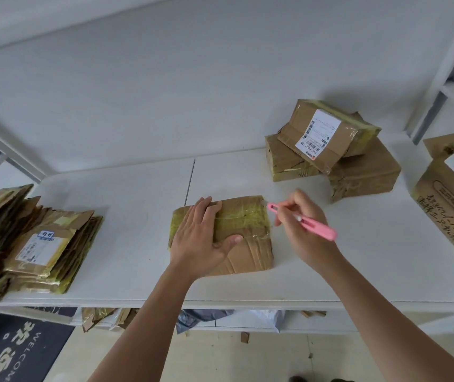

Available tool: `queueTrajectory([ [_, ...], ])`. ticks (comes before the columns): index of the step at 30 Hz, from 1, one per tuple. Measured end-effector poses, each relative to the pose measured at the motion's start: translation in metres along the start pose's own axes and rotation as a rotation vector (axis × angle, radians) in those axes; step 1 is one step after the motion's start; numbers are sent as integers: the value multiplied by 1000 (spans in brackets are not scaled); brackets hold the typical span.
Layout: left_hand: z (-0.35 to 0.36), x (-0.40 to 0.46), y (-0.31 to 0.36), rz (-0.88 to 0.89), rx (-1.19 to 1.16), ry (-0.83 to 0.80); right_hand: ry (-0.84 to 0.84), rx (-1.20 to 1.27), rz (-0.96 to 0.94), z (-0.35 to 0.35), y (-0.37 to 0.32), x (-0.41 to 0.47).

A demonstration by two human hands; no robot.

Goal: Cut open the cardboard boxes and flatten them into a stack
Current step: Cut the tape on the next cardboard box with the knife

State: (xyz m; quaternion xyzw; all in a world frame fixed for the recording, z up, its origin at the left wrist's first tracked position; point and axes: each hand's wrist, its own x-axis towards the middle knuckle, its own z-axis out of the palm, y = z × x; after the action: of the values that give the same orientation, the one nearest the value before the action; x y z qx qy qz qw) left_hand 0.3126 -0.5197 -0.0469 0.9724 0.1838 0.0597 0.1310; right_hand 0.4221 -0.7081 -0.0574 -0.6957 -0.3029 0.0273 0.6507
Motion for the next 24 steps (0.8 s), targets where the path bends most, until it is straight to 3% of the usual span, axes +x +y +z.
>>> queueTrajectory([
  [7,2,0,-2,3,4,2,-151,-23,-65,-10,-3,-34],
  [12,0,2,0,-6,-3,-3,32,-16,6,-13,-3,-4],
  [21,4,0,-3,1,2,15,-136,-30,-62,-11,-6,-26],
  [24,2,1,-1,-11,6,1,-70,-6,-45,-14,-11,-11],
])
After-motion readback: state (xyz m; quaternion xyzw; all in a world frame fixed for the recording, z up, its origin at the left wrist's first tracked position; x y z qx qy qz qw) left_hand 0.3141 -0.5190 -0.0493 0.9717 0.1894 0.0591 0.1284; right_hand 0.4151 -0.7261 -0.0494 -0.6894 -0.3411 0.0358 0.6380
